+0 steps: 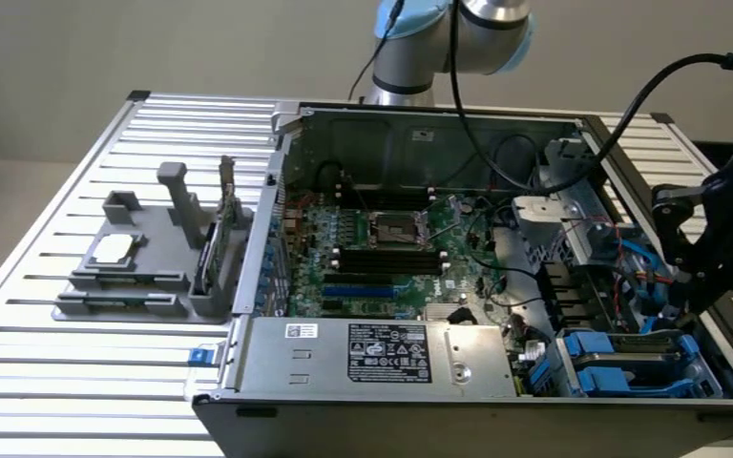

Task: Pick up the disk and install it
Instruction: 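Insert the first disk wire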

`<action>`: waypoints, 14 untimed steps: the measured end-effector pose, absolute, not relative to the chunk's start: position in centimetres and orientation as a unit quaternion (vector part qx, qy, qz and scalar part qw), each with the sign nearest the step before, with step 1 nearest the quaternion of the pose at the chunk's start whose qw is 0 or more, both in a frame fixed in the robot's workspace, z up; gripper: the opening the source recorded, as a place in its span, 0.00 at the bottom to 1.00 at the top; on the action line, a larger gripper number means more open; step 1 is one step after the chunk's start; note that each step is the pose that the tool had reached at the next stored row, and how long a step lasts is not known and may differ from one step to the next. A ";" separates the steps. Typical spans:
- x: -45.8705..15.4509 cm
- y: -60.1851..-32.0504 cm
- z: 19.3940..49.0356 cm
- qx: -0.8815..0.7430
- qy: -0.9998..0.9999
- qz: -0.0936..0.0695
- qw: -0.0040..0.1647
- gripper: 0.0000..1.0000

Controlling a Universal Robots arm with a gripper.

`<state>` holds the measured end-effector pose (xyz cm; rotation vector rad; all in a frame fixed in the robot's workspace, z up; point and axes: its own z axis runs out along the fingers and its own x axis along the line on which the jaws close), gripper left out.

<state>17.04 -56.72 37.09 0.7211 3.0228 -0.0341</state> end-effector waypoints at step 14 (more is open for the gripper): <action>17.7 -57.4 36.9 0.251 0.968 -0.009 0.014 0.22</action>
